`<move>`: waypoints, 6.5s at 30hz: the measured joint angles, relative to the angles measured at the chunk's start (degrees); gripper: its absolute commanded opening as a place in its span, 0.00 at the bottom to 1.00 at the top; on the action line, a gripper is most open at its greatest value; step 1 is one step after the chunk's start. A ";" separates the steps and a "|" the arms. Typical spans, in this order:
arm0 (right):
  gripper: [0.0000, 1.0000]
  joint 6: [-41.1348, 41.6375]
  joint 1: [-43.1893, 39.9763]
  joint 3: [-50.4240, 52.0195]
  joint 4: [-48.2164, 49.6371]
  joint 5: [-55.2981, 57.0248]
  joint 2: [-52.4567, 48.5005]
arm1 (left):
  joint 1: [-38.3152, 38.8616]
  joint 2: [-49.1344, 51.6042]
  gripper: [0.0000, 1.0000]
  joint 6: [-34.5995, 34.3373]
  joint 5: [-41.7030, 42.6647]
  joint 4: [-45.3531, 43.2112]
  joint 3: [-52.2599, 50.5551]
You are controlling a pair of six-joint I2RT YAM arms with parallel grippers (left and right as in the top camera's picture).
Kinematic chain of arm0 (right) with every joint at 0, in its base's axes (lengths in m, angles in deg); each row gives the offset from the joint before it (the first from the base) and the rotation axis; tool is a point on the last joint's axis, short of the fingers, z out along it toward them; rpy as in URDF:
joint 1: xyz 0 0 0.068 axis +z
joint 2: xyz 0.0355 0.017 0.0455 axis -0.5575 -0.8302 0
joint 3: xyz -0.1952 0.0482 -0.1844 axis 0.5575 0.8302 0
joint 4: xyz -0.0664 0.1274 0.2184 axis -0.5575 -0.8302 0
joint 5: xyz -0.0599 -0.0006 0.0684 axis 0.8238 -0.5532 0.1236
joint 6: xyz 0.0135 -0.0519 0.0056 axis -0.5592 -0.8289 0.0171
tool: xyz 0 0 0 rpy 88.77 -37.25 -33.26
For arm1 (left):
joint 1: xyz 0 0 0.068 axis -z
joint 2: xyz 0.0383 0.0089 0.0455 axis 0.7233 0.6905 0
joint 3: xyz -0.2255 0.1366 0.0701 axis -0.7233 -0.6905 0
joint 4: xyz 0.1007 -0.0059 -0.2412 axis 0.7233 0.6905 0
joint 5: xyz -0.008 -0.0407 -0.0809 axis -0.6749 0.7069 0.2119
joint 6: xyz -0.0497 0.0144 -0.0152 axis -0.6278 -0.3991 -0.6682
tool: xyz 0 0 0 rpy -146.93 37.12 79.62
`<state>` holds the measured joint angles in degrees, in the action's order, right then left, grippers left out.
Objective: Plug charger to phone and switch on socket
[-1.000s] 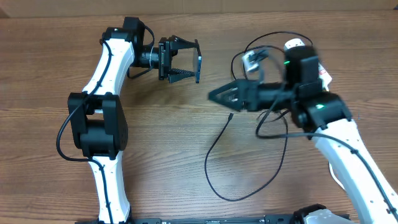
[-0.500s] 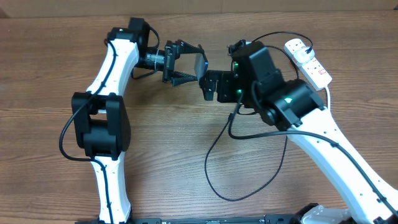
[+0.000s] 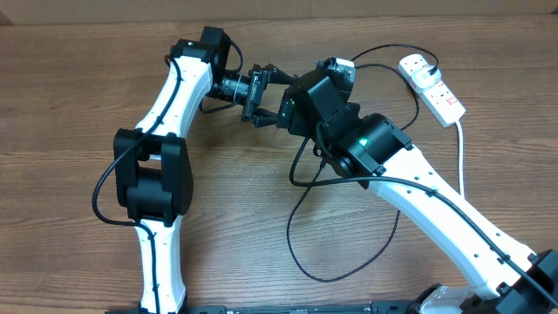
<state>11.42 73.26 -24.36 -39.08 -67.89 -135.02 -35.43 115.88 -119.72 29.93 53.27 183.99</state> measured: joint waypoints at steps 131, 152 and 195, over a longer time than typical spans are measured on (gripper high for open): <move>0.04 7.89 -8.17 1.57 -1.97 -1.44 -4.72 | -5.29 -60.43 1.00 41.55 -57.13 17.49 -22.47; 0.04 21.00 -8.15 1.68 6.82 -19.06 -4.72 | -5.29 -53.16 0.92 -6.25 -47.23 -32.83 -51.06; 0.04 55.19 -8.26 1.68 11.78 -55.32 -4.72 | -5.29 -51.54 0.60 -58.93 -34.07 -44.63 -51.15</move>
<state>66.61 65.00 -22.68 -27.30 -123.21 -139.75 -40.72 64.34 -178.65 -4.14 8.63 132.84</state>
